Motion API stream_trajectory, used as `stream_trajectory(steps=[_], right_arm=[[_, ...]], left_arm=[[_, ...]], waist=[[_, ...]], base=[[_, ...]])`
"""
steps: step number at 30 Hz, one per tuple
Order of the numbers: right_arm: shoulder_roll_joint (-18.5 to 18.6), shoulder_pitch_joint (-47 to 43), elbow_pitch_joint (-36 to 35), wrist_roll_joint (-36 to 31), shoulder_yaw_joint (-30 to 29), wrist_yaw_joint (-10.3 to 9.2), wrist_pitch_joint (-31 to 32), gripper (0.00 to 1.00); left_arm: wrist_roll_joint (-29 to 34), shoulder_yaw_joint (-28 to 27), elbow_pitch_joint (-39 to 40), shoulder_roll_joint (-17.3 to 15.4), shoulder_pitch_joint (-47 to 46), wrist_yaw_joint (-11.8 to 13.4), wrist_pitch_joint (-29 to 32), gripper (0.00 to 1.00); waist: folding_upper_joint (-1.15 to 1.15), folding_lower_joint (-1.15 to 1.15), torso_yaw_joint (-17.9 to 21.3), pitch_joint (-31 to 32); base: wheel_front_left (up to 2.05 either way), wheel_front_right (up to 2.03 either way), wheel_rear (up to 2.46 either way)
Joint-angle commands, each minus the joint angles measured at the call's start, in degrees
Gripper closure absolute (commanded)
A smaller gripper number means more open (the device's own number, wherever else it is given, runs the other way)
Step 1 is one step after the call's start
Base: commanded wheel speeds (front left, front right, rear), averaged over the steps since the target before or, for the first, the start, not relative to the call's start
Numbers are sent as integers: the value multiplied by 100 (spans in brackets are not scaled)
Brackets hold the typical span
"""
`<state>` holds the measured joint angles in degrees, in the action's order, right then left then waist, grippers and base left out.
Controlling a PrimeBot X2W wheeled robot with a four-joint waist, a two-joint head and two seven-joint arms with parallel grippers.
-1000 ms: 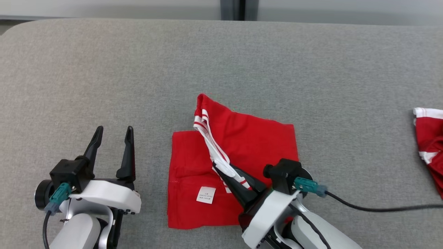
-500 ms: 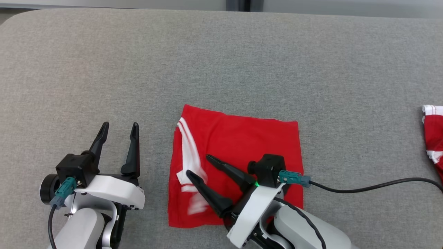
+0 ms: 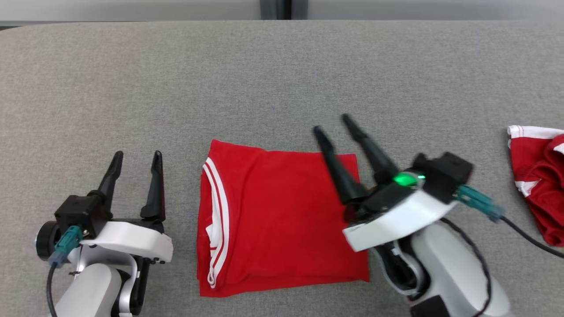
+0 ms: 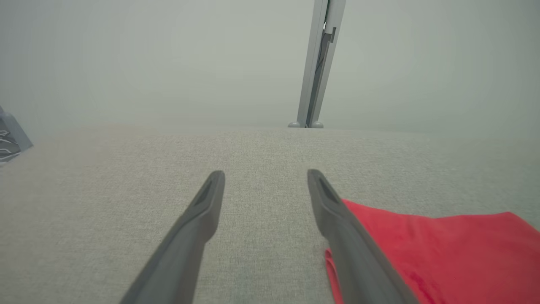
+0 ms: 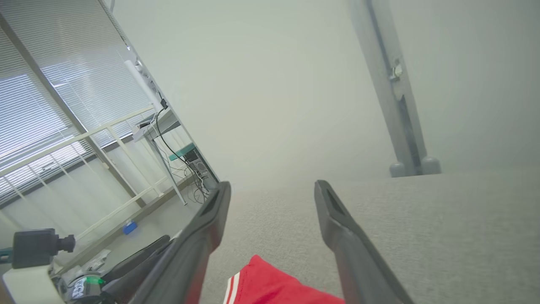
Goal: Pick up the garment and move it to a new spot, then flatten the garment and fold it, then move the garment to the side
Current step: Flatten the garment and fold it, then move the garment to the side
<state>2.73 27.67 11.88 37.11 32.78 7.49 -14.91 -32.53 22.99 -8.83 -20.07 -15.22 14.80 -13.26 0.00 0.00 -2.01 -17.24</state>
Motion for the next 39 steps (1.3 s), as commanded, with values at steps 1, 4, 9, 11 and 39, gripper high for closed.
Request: stream_trajectory(steps=[1, 4, 9, 11, 39], right_arm=[[42, -217, -154, -276, -334, 2, -36, 0], [46, -569, -489, -806, -1072, 2, -33, 0], [90, -1208, -994, -1684, -2143, 2, 282, 0], [106, -1473, -1195, -1991, -2469, 2, 439, 0], [31, -3141, -2017, -2803, -3549, 2, 1443, 0]], left_arm=[[-33, -82, 47, -57, 64, 56, -48, 0], [-22, -171, 171, -114, 91, 111, -78, 0], [18, -294, 416, -226, 251, 231, -92, 0], [28, -327, 527, -259, 336, 286, -92, 0], [-68, -319, 1121, -514, 1251, 681, 210, 0]], waist=[[0, 0, 59, 28], [0, 0, 115, 71], [0, 0, 185, 239], [0, 0, 199, 323], [0, 0, 277, 1158]], base=[[0, 0, 0], [0, 0, 0], [0, 0, 0], [0, 0, 0], [0, 0, 0]])
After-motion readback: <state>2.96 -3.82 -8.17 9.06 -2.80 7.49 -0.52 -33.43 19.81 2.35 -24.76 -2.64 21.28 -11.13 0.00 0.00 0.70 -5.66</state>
